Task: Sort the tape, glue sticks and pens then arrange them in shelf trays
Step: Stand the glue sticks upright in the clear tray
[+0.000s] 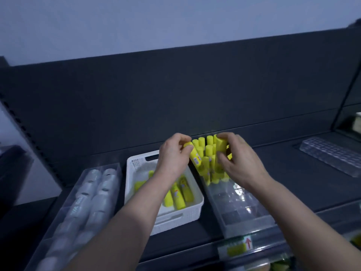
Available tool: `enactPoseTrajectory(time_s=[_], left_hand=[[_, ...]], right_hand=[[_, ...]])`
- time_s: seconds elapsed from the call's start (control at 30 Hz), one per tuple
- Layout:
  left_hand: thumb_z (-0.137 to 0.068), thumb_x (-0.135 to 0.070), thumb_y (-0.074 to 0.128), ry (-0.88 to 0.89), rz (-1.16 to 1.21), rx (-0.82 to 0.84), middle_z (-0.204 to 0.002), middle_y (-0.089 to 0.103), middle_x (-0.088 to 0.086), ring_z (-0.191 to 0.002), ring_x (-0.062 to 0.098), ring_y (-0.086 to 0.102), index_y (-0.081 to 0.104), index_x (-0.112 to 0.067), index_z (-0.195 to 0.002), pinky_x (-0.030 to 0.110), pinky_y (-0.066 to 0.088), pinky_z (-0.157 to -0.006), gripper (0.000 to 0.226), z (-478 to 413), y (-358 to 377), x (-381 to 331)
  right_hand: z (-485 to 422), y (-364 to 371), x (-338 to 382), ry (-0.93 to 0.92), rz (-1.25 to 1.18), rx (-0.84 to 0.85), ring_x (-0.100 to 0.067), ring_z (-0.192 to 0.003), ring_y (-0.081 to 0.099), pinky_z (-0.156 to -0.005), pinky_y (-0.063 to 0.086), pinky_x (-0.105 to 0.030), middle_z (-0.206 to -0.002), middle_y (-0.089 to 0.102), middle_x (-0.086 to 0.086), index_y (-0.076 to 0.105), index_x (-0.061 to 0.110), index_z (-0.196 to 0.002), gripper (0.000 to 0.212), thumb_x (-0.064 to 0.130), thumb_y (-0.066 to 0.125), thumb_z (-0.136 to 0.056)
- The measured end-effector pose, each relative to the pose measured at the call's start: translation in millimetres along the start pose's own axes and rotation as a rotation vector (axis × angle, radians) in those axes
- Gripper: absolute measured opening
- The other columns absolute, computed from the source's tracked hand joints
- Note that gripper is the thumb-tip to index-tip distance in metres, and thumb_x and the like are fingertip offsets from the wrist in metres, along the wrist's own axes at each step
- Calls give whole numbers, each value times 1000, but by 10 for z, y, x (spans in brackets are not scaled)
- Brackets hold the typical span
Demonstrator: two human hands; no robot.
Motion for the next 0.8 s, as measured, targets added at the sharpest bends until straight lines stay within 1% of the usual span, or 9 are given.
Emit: enactPoseTrajectory(time_s=[0.1,0.23,0.33,0.4,0.5,0.57,0.63,0.73,0.8], left_hand=[[-85,-12,67,-14,-16,141,-93,70,0,-89,18,67,68,-16,-101,35,54,-86,16,69,432,-58],[-84,-13,66,61,-248,281,-103,68,-1,-93,17,63,68,-19,-102,30,50,-86,19,232,764,-76],[-80,-9,62,35,-346,385,-89,67,4,-83,23,63,65,-19,-94,36,52,-78,18,338,861,21],[-79,-11,66,-23,-335,379,-83,67,5,-80,23,64,65,-20,-93,34,53,-75,17,354,812,73],[-80,-17,72,-108,-193,350,-90,69,0,-84,14,66,66,-19,-99,27,53,-78,20,377,706,88],[-85,-18,68,-94,-175,288,-91,68,-6,-83,8,65,67,-19,-100,22,51,-77,15,358,613,59],[-90,-16,61,-98,-211,212,-90,67,-9,-83,6,62,67,-19,-102,19,47,-73,14,324,502,67],[-92,-13,56,-125,-255,127,-100,68,-6,-94,11,62,67,-20,-105,24,47,-81,19,290,356,133],[-93,-10,53,-148,-272,95,-105,68,-5,-97,13,62,67,-19,-107,25,48,-84,23,284,260,175]], right_hand=[[26,-141,-247,17,1,6,-16,-92,57,-81,47,-33,-109,50,8,46,28,-126,40,25,56,-89],[44,-80,-347,-39,-24,69,-14,-86,59,-79,49,-36,-107,56,8,50,27,-122,34,27,57,-89],[57,54,-338,-80,-14,132,-15,-85,60,-75,49,-35,-98,60,10,52,30,-117,32,29,61,-87],[59,141,-349,-91,-1,175,-17,-87,61,-75,50,-38,-93,63,9,52,32,-113,31,30,62,-84],[65,245,-364,-100,18,229,-18,-87,61,-74,51,-38,-92,63,9,52,33,-113,32,32,61,-82],[68,296,-384,-101,57,252,-19,-89,61,-74,51,-37,-94,64,8,52,32,-115,33,31,59,-83],[84,373,-427,-85,103,309,-22,-94,61,-75,50,-37,-104,63,6,51,31,-118,35,28,58,-84],[148,497,-508,-62,162,414,-26,-97,59,-76,50,-37,-114,61,4,49,31,-119,36,25,57,-84],[162,494,-522,-53,170,421,-26,-98,59,-75,50,-37,-115,61,5,47,32,-121,39,28,58,-84]])
Point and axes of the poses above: each hand's wrist, its own z-axis away from the middle knuckle, its own y-axis out of the palm, x = y × z, the point moved 9 cm from there along -z, towards the middle knuckle
